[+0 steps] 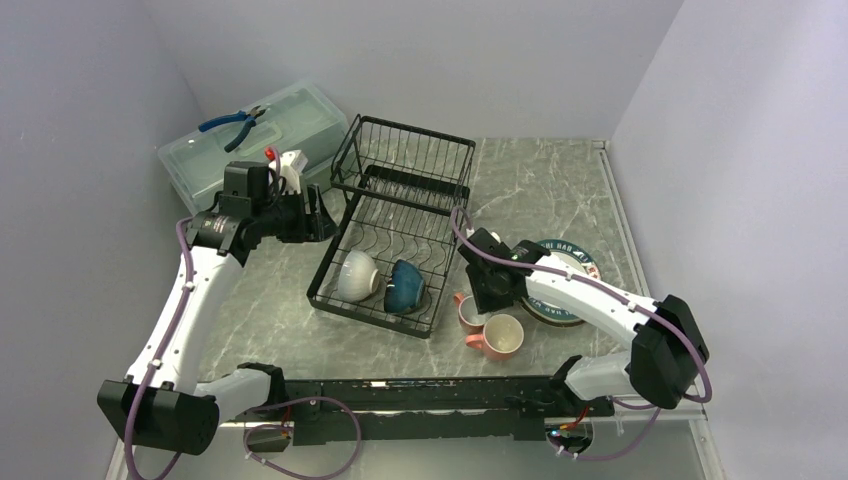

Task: Load the mixed dishes into the dish rack
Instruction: Place the cup at the center of the board.

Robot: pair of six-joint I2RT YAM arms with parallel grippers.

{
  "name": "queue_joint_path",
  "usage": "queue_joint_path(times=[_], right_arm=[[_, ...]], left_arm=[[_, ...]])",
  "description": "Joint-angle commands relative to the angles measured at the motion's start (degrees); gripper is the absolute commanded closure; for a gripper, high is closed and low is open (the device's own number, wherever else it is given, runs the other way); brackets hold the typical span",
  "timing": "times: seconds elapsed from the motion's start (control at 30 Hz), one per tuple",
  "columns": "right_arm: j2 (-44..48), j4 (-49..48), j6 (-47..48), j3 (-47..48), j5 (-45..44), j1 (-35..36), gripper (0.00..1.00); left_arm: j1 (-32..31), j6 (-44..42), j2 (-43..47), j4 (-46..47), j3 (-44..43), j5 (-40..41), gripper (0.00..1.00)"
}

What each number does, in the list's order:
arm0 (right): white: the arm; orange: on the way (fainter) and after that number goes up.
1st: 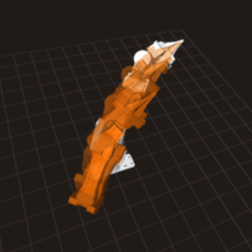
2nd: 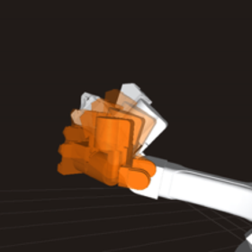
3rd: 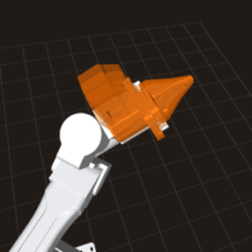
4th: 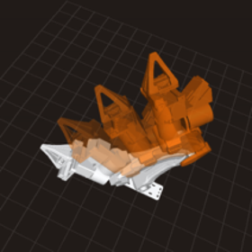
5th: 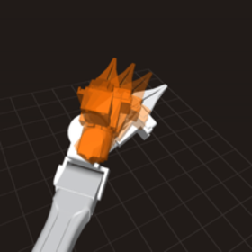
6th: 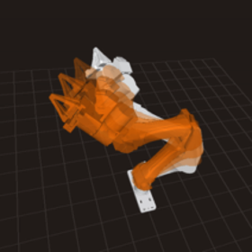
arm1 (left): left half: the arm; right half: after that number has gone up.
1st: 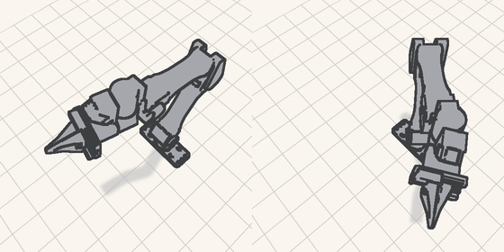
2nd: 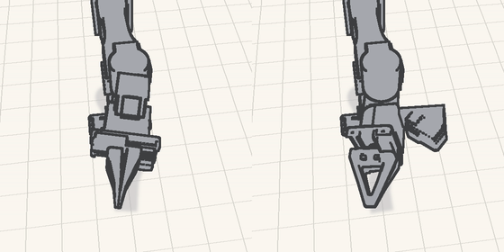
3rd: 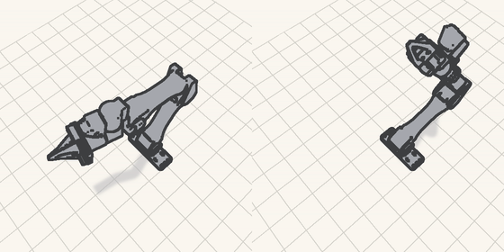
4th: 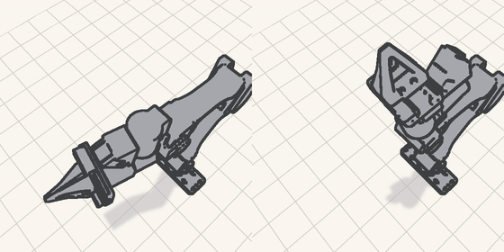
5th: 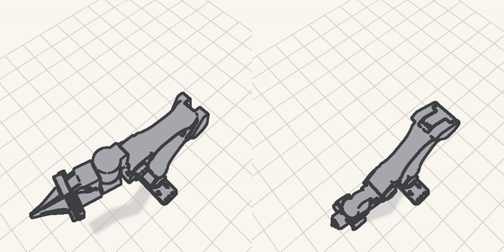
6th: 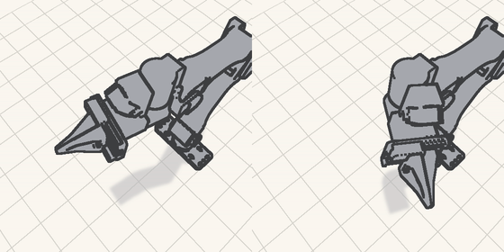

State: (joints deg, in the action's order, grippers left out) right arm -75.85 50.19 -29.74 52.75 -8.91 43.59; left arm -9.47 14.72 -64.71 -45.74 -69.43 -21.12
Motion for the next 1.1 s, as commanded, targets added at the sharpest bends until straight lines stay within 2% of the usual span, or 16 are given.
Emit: queue_joint_path(times=[0.0, 0.23, 0.43, 0.57, 0.73, 0.87, 1.07], right_arm=[[0.4, 1.3, 0.3, 4.8, -1.7, 0.1, 0.64], [1.6, 3.4, 1.5, 8.3, -3.6, 0.1, 0.53], [3.0, 4.6, 2.9, 10.9, -6.5, -0.2, 0.45], [4.2, 4.2, 3.7, 11.4, -7.5, -0.7, 0.40], [6.3, 2.6, 4.4, 10.9, -7.7, -1.9, 0.33], [8.4, 0.5, 4.9, 10.0, -7.3, -2.5, 0.27], [10.1, -0.2, 5.6, 9.2, -7.4, -3.1, 0.24]], left_arm=[[-0.2, 0.6, 0.2, -2.0, -3.2, 0.7, 0.33], [-0.2, 3.7, 1.4, -6.6, -3.7, 2.3, 0.33], [-0.2, 10.9, 2.4, -10.5, -2.5, 3.2, 0.34], [-0.2, 16.9, 3.6, -12.7, -0.7, 0.7, 0.34], [-0.2, 23.8, 7.4, -11.4, 5.6, -3.6, 0.31], [-0.2, 28.7, 10.6, -10.4, 12.2, -6.4, 0.33], [-0.3, 34.8, 15.1, -11.2, 18.2, -5.9, 0.35]])
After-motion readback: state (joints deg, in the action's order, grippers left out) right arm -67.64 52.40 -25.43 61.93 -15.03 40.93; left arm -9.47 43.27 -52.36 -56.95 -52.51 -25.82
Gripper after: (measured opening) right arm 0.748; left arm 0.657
